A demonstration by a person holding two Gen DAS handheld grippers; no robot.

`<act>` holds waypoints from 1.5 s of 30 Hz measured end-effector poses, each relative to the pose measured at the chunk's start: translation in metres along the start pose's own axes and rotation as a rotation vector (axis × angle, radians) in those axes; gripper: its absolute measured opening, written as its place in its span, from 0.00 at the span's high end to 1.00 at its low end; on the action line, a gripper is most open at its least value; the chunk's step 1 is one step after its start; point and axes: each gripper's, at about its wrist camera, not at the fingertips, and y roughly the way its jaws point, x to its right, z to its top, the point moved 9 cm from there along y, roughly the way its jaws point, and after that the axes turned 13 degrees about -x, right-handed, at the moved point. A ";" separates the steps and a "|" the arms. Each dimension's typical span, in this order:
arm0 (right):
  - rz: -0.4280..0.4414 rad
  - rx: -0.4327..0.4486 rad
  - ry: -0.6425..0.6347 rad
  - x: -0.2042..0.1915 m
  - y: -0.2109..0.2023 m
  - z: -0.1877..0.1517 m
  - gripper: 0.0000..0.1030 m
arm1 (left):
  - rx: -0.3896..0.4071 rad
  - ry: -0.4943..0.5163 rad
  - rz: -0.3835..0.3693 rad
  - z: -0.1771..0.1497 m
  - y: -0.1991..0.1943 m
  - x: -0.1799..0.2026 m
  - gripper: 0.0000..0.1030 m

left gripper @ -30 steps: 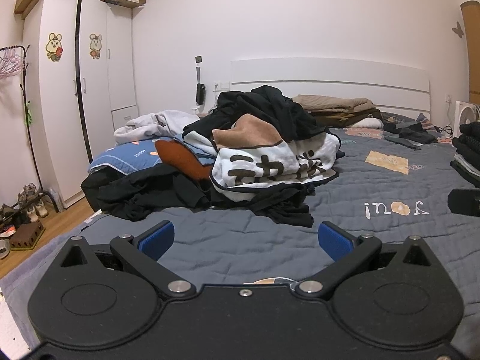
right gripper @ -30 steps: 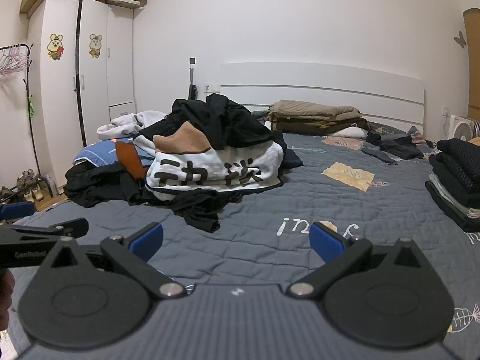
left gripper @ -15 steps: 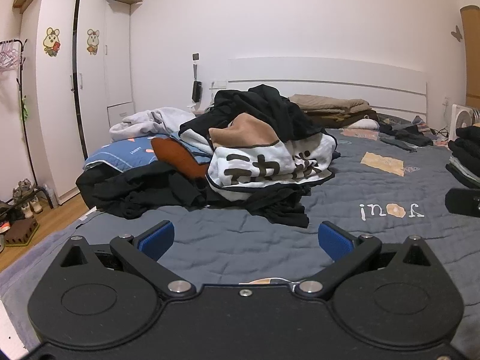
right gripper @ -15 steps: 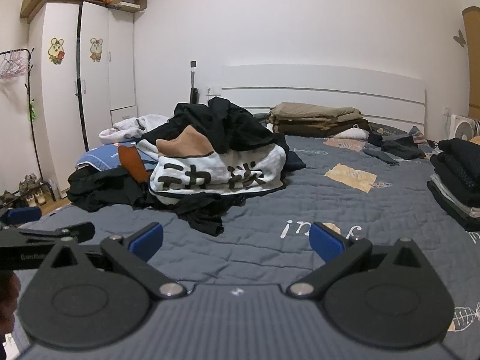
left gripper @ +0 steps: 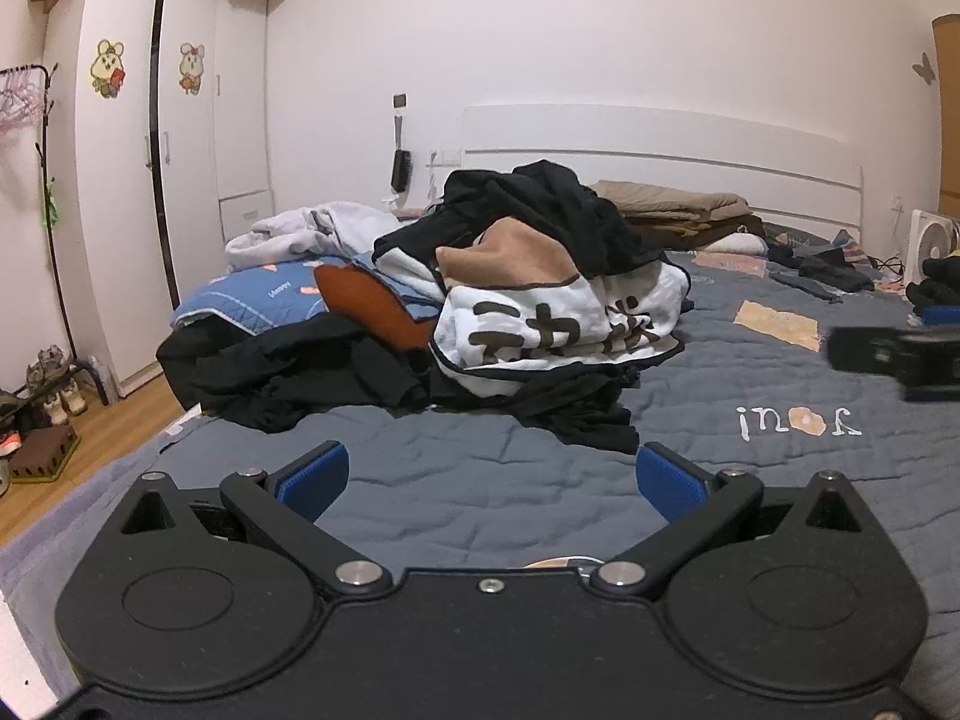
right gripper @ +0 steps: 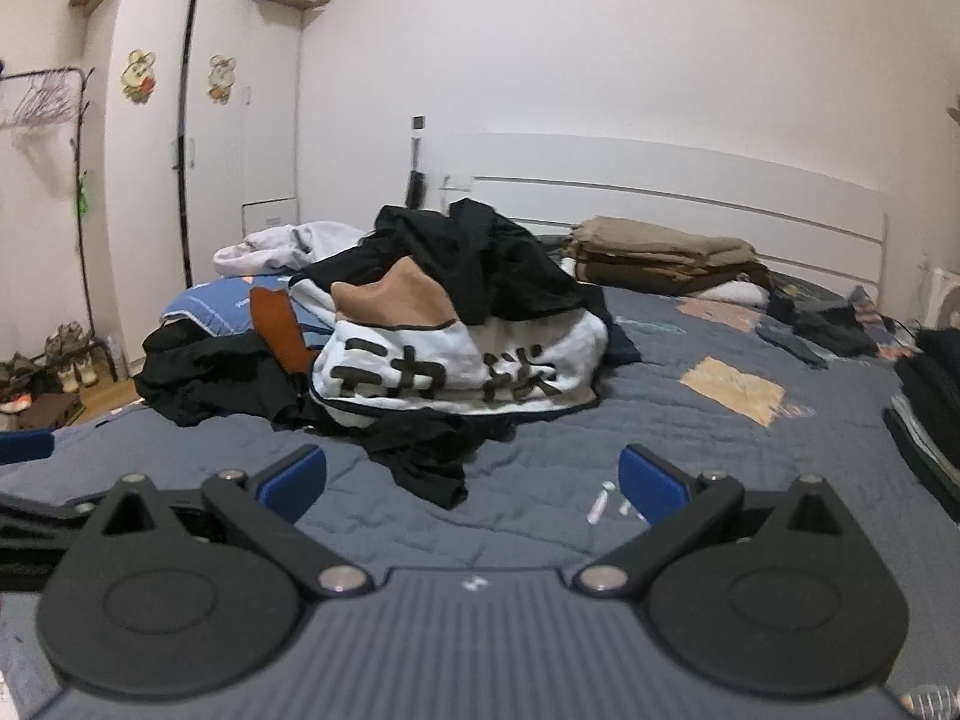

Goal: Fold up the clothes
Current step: 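Reach the right gripper into the pile and grasp the white printed garment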

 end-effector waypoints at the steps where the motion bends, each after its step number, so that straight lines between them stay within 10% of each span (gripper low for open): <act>1: 0.007 -0.001 -0.006 -0.003 0.009 0.005 0.00 | -0.005 -0.003 -0.002 0.001 0.002 -0.003 0.00; 16: 0.104 -0.010 -0.215 -0.083 0.171 0.072 0.00 | -0.060 -0.098 0.007 0.017 0.034 -0.084 0.00; 38: -0.013 -0.115 -0.536 -0.154 0.356 0.053 0.11 | -0.066 -0.340 0.068 0.019 0.043 -0.181 0.00; 40: -0.027 -0.124 -0.549 -0.156 0.364 0.052 0.18 | -0.064 -0.338 0.068 0.020 0.042 -0.181 0.00; 42: -0.051 -0.124 -0.555 -0.156 0.369 0.053 0.56 | -0.063 -0.341 0.063 0.020 0.042 -0.180 0.00; 45: 0.018 -0.128 -0.492 -0.154 0.368 0.057 0.80 | -0.062 -0.324 0.065 0.022 0.043 -0.177 0.00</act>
